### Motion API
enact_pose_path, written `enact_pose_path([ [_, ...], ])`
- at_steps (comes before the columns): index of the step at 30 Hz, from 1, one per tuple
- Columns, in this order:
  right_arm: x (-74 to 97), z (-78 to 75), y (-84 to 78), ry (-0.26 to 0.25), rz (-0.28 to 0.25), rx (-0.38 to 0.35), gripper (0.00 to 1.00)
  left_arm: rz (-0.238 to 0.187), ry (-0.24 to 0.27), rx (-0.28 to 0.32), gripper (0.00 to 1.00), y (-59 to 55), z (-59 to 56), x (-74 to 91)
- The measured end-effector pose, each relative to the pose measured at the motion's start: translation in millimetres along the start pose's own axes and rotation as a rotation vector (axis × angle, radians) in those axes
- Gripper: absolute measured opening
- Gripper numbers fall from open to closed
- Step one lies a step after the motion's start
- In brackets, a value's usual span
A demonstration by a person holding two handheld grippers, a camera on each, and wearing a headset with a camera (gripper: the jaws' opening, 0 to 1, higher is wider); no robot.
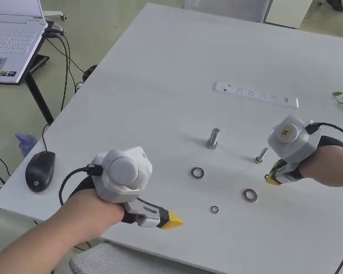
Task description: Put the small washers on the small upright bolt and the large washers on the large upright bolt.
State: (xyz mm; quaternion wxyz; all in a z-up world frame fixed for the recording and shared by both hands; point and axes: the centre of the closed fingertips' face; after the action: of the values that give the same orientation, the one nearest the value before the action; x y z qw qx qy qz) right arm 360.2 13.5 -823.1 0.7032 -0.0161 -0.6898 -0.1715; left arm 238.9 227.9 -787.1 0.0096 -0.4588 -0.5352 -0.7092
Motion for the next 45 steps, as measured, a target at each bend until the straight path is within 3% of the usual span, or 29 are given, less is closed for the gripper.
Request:
enact_pose_path([
  [10, 15.5, -29.4, 7.1, -0.023, -0.02, -0.025, 0.12, 0.011, -0.004, 0.004, 0.9, -3.1, -0.1, -2.4],
  [22, 24.2, -58.8, 25.8, -0.043, -0.05, -0.032, 0.12, -0.007, 0.001, 0.016, 0.92, 6.7, 7.5, -9.2],
  [31, 18.4, -70.1, 37.3, -0.045, -0.058, -0.025, 0.12, -0.008, 0.013, 0.025, 0.99, 7.3, 11.8, -12.6],
  [45, 5.5, -71.9, 39.1, -0.026, -0.033, -0.017, 0.12, 0.004, -0.002, 0.034, 0.98, 3.6, 12.7, -15.6],
])
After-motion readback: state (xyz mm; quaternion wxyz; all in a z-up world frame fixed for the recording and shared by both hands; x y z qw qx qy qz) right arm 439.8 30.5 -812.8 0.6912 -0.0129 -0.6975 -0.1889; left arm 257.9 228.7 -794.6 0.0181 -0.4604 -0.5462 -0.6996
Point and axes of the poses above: the centre of the closed fingertips' face, and the gripper's own axes: x roughly backward along the fingers, z roughly to its left, y roughly out of its top, and after that the axes turned 6 degrees about y, right-handed
